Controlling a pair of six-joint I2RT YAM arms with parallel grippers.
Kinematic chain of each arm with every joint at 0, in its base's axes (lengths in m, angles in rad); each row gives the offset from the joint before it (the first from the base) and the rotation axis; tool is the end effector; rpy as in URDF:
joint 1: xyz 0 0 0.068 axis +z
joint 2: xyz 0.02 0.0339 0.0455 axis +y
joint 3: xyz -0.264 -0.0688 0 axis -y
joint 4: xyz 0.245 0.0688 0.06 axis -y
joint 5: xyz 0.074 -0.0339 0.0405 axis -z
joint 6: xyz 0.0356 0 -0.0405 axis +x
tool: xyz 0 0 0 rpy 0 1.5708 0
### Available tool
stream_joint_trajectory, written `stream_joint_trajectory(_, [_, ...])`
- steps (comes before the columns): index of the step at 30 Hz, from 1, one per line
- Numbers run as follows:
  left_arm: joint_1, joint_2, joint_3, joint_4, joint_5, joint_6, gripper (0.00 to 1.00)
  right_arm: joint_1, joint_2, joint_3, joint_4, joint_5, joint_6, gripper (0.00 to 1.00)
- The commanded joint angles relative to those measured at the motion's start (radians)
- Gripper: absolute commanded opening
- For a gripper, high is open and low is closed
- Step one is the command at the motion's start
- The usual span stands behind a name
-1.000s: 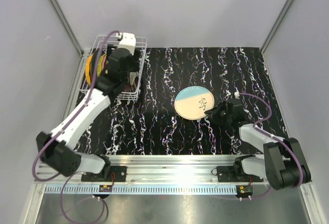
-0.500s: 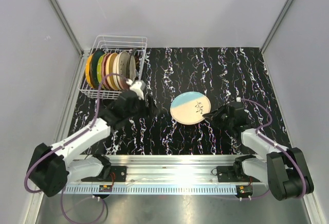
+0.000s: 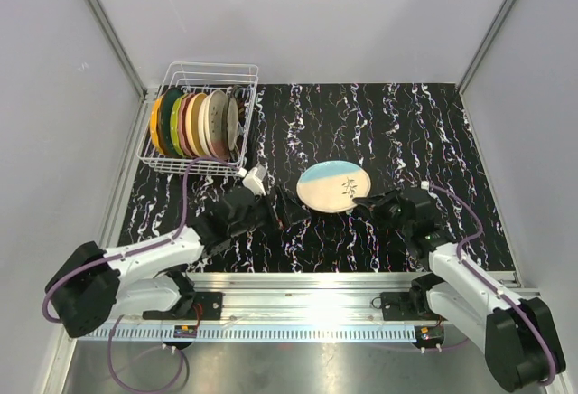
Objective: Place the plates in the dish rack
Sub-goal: Pass the plate from the right arm to the left
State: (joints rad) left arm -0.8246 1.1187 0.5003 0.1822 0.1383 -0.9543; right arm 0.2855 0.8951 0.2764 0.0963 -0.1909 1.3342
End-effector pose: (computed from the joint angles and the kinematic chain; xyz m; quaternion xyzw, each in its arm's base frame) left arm 0.1580 -0.1782 0.2117 -0.0175 0.8420 -0.4531 0.2924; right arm 0.1744 0.0582 0.1719 0.3902 0.7699 0.4177 0.2838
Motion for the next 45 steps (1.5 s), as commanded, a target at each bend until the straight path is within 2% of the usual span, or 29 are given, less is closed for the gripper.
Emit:
stream_joint_trajectory(1, [-0.011, 0.042, -0.040, 0.236, -0.055, -0.213, 0.99, 0.075, -0.074, 0.032, 0.112, 0.083, 0.132, 0.00])
stream_joint_trajectory(6, [-0.027, 0.111, 0.020, 0.221, -0.094, -0.242, 0.99, 0.141, -0.093, 0.058, 0.094, 0.145, 0.171, 0.00])
stream_joint_trajectory(13, [-0.038, 0.216, 0.064, 0.221, -0.115, -0.323, 0.99, 0.182, -0.099, 0.067, 0.106, 0.162, 0.212, 0.00])
stream_joint_trajectory(20, [-0.041, 0.266, 0.096, 0.233, -0.129, -0.340, 0.99, 0.233, -0.125, 0.057, 0.134, 0.185, 0.246, 0.00])
stream_joint_trajectory(27, [-0.041, 0.309, 0.225, 0.189, -0.159, -0.290, 0.91, 0.261, -0.120, 0.073, 0.141, 0.180, 0.241, 0.00])
stream_joint_trajectory(30, [-0.038, 0.316, 0.253, 0.142, -0.207, -0.262, 0.84, 0.270, -0.130, 0.070, 0.148, 0.176, 0.247, 0.00])
stream_joint_trajectory(35, [-0.021, 0.300, 0.274, 0.099, -0.259, -0.205, 0.64, 0.273, -0.143, 0.069, 0.151, 0.168, 0.252, 0.00])
stream_joint_trajectory(38, [-0.010, 0.285, 0.285, 0.100, -0.275, -0.205, 0.57, 0.279, -0.121, 0.076, 0.172, 0.156, 0.260, 0.00])
stream_joint_trajectory(41, [0.001, 0.270, 0.285, 0.164, -0.284, -0.213, 0.55, 0.281, -0.085, 0.095, 0.186, 0.130, 0.255, 0.00])
stream_joint_trajectory(45, [0.002, 0.237, 0.279, 0.282, -0.315, -0.187, 0.40, 0.281, -0.039, 0.122, 0.191, 0.087, 0.247, 0.00])
